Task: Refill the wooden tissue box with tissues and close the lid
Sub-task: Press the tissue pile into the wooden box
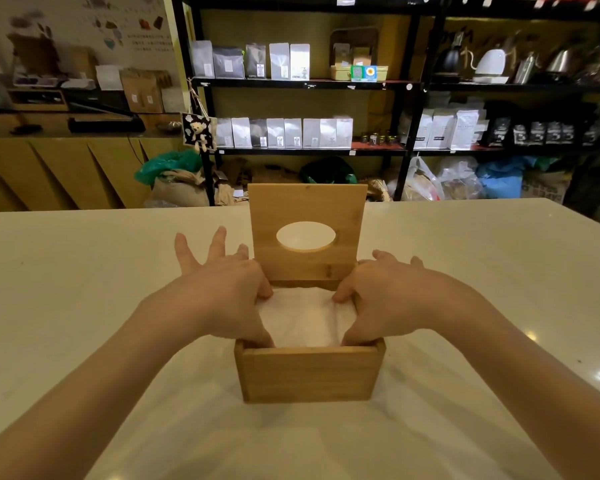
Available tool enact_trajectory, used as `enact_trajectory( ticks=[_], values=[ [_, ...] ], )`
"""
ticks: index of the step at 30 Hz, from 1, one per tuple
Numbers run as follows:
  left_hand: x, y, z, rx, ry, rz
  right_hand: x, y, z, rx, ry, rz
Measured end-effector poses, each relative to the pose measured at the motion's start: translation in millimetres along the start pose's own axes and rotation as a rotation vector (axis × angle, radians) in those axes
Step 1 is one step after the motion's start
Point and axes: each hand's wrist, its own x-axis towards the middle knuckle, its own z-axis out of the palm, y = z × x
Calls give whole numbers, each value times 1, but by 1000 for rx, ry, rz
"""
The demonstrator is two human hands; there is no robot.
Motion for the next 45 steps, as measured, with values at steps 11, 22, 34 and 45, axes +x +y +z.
enact_trajectory(
  ticks=[11,22,34,45],
  values=[
    [9,3,4,-404,233,69,11,6,15,554,428,-118],
    [11,9,23,-430,163,39,9,-1,21,360,298,-76],
    [2,-3,8,-364,135,39,1,7,12,482,309,-101],
    [-1,-10,-1,-303,179,-38,-7,13,3,411,384,-91]
  ],
)
